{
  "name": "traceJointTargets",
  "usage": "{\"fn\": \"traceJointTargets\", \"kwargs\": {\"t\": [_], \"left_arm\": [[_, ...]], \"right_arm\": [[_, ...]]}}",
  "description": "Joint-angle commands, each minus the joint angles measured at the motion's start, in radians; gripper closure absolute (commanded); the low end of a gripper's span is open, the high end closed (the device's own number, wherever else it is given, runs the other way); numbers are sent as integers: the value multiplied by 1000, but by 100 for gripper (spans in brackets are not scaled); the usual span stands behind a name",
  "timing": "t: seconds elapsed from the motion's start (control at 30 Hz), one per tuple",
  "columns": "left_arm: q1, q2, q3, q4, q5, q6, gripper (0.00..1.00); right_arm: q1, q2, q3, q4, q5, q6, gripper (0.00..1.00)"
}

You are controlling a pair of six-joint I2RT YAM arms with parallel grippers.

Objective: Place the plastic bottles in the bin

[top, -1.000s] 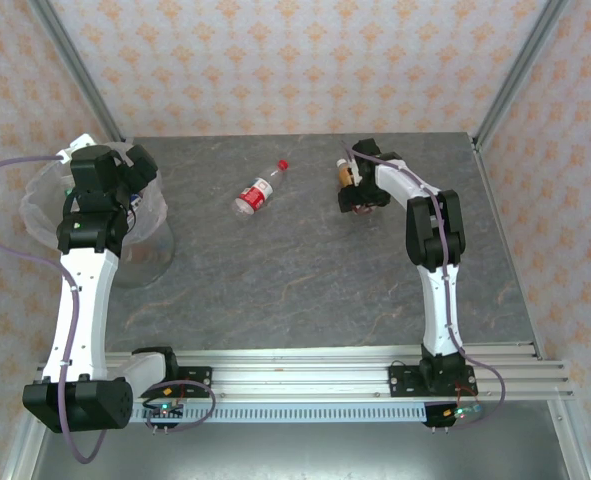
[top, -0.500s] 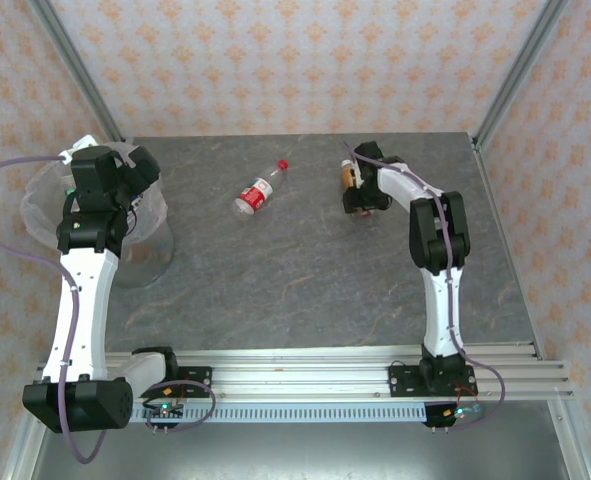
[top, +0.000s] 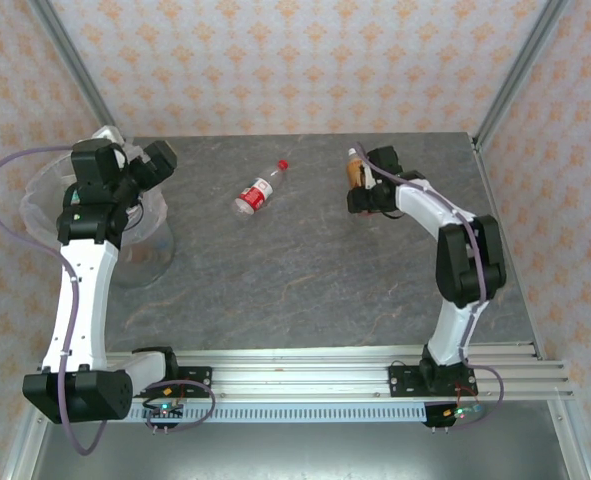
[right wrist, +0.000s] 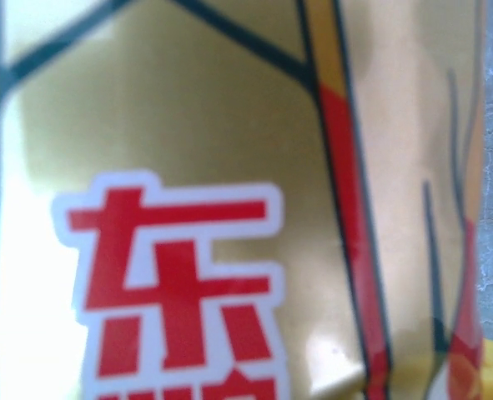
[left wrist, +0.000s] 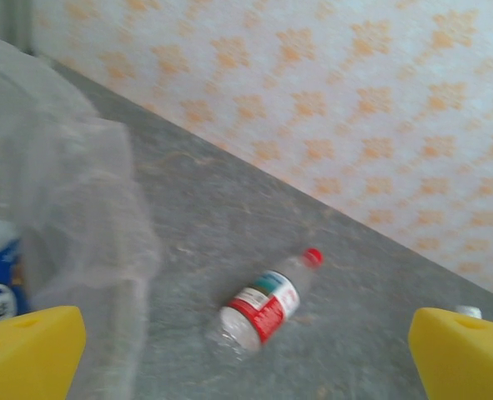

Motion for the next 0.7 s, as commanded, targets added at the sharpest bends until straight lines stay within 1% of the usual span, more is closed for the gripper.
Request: {"fn": "traceJointTargets", "kwargs": {"t": [0.0, 0.03, 0.13, 0.23, 0.33, 0.4, 0.53, 0.67], "left_arm": [[-23, -2, 33, 48, 153, -14, 0], [-31, -2, 32, 54, 164, -13, 0], [-62, 0, 28, 73, 195, -15, 0], [-100, 17, 29, 81, 219, -12, 0], [-141, 41, 35, 87, 247, -3, 0], [-174, 57, 39, 94, 266, 0, 0], [-254, 85, 42, 118, 268, -3, 0], [-328, 125, 42, 158, 268, -28, 0]], "right_arm": [[29, -101, -84, 153, -38, 57, 49], [38, -123, -106, 174, -47, 69, 49], [73, -182, -157, 211, -45, 94, 53], [115, -235, -202, 252, -40, 101, 55], [147, -283, -242, 299, -57, 123, 58], [162, -306, -264, 332, -73, 139, 58], [205, -337, -291, 375, -63, 180, 59], [246, -375, -339, 475, -87, 240, 59]]}}
